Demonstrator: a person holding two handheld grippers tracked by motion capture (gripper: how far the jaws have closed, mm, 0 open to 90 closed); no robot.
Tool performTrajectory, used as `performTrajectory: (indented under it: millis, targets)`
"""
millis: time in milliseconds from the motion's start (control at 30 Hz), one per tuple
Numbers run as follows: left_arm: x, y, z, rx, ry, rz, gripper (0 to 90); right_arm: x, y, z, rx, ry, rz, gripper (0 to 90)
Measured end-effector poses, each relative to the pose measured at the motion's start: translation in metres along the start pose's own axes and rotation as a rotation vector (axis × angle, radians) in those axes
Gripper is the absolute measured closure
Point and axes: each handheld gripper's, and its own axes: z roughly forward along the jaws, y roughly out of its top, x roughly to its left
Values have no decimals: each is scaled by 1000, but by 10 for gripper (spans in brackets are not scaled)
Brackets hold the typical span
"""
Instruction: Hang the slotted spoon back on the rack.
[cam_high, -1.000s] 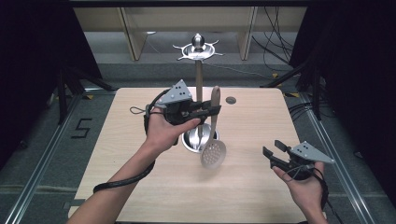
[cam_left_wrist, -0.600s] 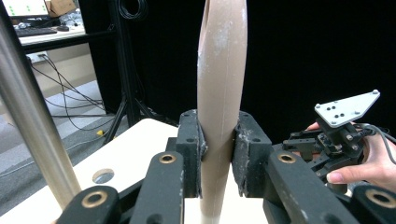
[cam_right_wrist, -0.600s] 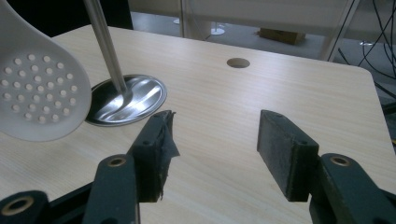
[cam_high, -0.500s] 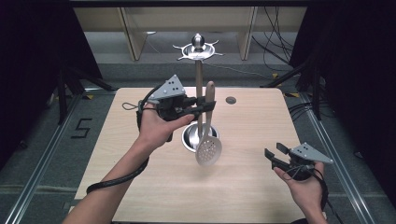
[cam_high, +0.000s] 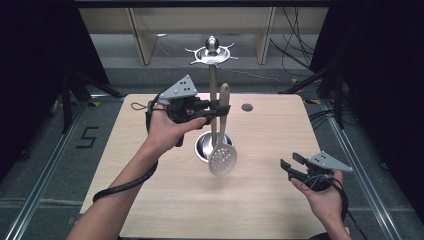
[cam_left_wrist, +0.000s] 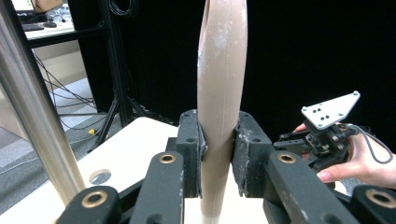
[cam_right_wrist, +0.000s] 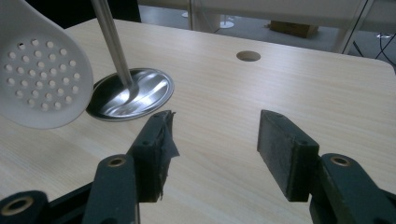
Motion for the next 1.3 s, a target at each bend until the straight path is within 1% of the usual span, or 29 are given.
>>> performTrajectory:
  millis: [33,67,100,133,167,200,233,267,300,333,367,400,467,500,533,600,633,700,800,833,967,1000,1067,1133,1200,1233,1267,1300]
  targets:
    - [1,1,0,0,-3,-3,738,2,-1,0,10,4,33,459]
    - [1,1,0,-1,-5,-4,738,-1,-1,0,8,-8,-9,459]
    - [1,2,0,-1,-7,-5,738,0,-1,-1,18,-9,11,459]
    - [1,2,0,-3,-10,-6,738,0,-1,-1,18,-9,11,459]
    - [1,2,-1,-2,-14,-6,738,-2,-1,0,10,-18,-20,458]
    - [1,2,-1,0,-16,-9,738,-2,-1,0,8,-20,-18,458]
    - [1,3,-1,1,-16,-15,738,2,-2,0,12,-9,17,457]
    - [2,3,-2,0,-15,-18,738,4,-1,-2,29,-15,32,457]
    - [2,3,-2,2,-13,-17,738,4,-1,-1,17,-6,17,455]
    - [2,4,-3,1,-15,-15,738,4,-1,-1,17,-6,17,455]
    - [2,5,-3,-1,-14,-18,738,7,-1,0,17,-2,33,455]
    - [2,6,-4,-2,-14,-16,738,7,-1,0,17,-2,33,455]
    - [3,7,-5,-3,-12,-15,738,6,-1,0,31,-12,15,455]
    - [3,8,-5,-2,-13,-15,738,5,-1,1,36,-8,12,455]
    - [3,9,-4,-3,-14,-12,738,7,-2,2,31,-1,33,455]
    - [4,11,-4,-3,-13,-11,738,6,-2,2,44,-3,20,454]
    - [4,12,-4,-5,-12,-10,738,4,-2,3,29,-7,-21,454]
    - [5,14,-3,-7,-11,-14,738,3,-2,4,22,-10,-39,454]
    - [7,15,-3,-6,-8,-20,738,3,-2,4,23,-10,-36,454]
    - [8,16,-3,-7,-9,-24,738,4,-1,3,28,-8,-23,454]
    - [10,19,-3,-9,-11,-35,738,4,-2,4,27,-8,-28,453]
    - [10,19,-3,-8,-12,-36,738,5,-1,3,31,-5,-21,452]
    - [11,20,-3,-12,-11,-41,738,4,-1,3,39,-3,-22,452]
    - [12,21,-3,-12,-9,-43,738,5,-2,3,32,-4,-20,452]
    - [13,22,-3,-9,-8,-43,738,4,-2,3,36,-3,-34,451]
    - [14,23,-4,-8,-8,-43,738,7,-2,2,52,3,12,451]
    - [14,23,-4,-9,-8,-43,738,5,-2,3,38,-1,-22,452]
    - [14,24,-5,-11,-8,-49,738,5,-2,4,32,-3,-22,452]
